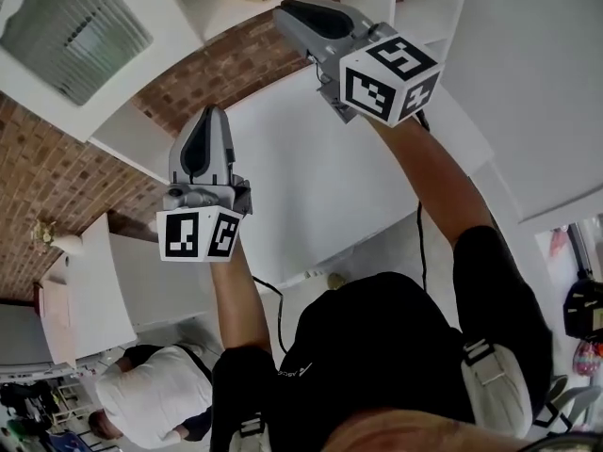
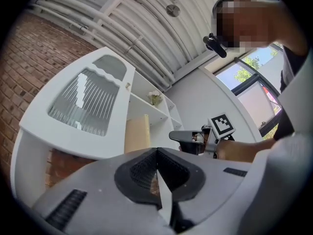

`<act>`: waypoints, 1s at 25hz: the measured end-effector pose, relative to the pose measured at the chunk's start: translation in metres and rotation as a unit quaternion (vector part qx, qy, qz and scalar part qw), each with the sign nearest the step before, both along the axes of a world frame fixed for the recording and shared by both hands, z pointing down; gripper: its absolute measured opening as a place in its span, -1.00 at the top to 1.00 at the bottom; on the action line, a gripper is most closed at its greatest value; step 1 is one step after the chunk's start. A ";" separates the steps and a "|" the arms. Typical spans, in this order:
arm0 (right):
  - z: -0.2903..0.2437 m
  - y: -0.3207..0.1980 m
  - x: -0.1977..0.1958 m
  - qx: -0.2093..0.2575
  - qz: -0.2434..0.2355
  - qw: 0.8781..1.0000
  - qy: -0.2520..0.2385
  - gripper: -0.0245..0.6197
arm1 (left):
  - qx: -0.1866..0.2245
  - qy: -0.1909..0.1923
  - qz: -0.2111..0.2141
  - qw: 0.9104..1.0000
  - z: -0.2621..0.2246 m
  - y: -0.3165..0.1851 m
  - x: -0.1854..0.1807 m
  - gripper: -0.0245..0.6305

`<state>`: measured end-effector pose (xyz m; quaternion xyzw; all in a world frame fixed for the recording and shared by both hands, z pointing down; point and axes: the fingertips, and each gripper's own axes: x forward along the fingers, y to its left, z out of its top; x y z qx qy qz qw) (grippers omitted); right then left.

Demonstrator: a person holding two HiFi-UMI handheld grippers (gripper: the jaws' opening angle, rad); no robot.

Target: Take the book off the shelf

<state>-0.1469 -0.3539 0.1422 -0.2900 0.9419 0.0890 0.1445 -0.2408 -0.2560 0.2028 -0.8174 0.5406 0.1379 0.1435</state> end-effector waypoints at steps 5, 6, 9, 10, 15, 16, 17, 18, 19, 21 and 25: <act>-0.017 -0.057 -0.012 -0.004 0.051 0.998 0.020 0.43 | -0.001 0.007 0.005 1.000 -0.003 -0.032 -0.013 0.93; -0.021 -0.068 -0.015 -0.005 0.057 0.998 0.027 0.34 | -0.001 0.007 0.004 1.000 -0.004 -0.038 -0.014 0.93; -0.029 -0.097 -0.024 -0.014 0.064 0.997 0.045 0.15 | 0.000 0.006 -0.002 1.000 -0.004 -0.055 -0.017 0.93; -0.030 -0.105 -0.028 -0.018 0.063 0.997 0.050 0.12 | 0.000 0.006 -0.005 1.000 -0.004 -0.060 -0.018 0.93; -0.032 -0.146 -0.049 -0.036 0.058 0.995 0.078 0.02 | 0.011 0.016 -0.014 1.000 -0.010 -0.081 -0.025 0.93; -0.032 -0.153 -0.054 -0.040 0.057 0.994 0.085 0.00 | 0.013 0.018 -0.016 1.000 -0.013 -0.084 -0.026 0.93; -0.033 -0.159 -0.057 -0.043 0.056 0.993 0.092 -0.01 | 0.015 0.019 -0.018 1.000 -0.015 -0.086 -0.026 0.93; -0.033 -0.164 -0.061 -0.047 0.055 0.993 0.097 -0.01 | 0.017 0.020 -0.020 0.999 -0.016 -0.088 -0.026 0.93; -0.033 -0.169 -0.063 -0.050 0.053 0.992 0.101 -0.01 | 0.017 0.020 -0.022 0.999 -0.017 -0.089 -0.026 0.93; -0.033 -0.174 -0.068 -0.057 0.050 0.991 0.109 -0.01 | 0.018 0.021 -0.025 0.999 -0.018 -0.089 -0.025 0.93; -0.033 -0.181 -0.078 -0.070 0.053 0.988 0.128 -0.01 | 0.019 0.022 -0.029 0.999 -0.022 -0.088 -0.027 0.93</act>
